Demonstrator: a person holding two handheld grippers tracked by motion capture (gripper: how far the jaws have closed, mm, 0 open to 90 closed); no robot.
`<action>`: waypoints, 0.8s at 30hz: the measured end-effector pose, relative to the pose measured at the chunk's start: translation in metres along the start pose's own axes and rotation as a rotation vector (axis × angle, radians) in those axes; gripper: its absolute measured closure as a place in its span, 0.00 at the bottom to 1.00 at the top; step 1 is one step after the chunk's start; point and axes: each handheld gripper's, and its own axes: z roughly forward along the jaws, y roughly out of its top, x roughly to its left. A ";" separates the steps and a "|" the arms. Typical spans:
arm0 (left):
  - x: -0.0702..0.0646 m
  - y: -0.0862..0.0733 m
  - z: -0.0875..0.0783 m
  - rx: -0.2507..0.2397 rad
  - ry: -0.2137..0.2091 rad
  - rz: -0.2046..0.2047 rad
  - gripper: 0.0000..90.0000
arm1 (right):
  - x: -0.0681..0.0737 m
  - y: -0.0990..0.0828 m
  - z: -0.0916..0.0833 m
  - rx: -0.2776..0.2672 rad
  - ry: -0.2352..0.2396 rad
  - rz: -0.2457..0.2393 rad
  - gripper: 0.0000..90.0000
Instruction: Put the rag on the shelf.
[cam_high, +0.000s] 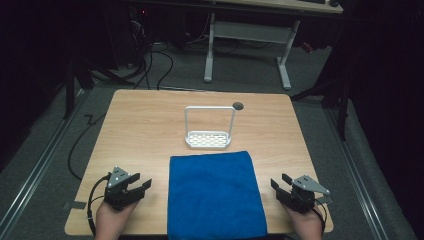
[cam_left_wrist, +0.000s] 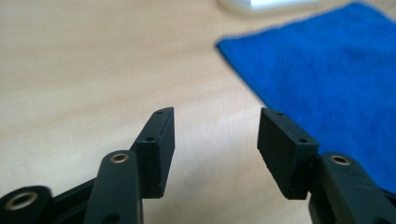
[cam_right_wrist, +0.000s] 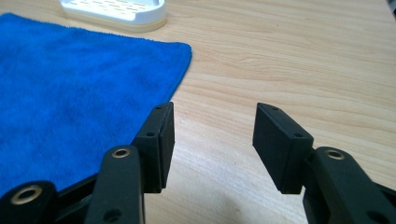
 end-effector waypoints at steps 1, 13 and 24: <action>0.001 -0.002 0.000 0.000 -0.006 -0.013 0.51 | 0.000 -0.002 -0.001 -0.004 0.002 0.001 0.54; 0.002 -0.004 -0.003 -0.040 0.044 0.022 0.46 | -0.013 -0.010 -0.008 -0.024 -0.030 0.008 0.57; 0.003 -0.005 -0.002 -0.045 0.048 0.021 0.48 | -0.016 -0.011 -0.009 -0.038 -0.024 0.018 0.55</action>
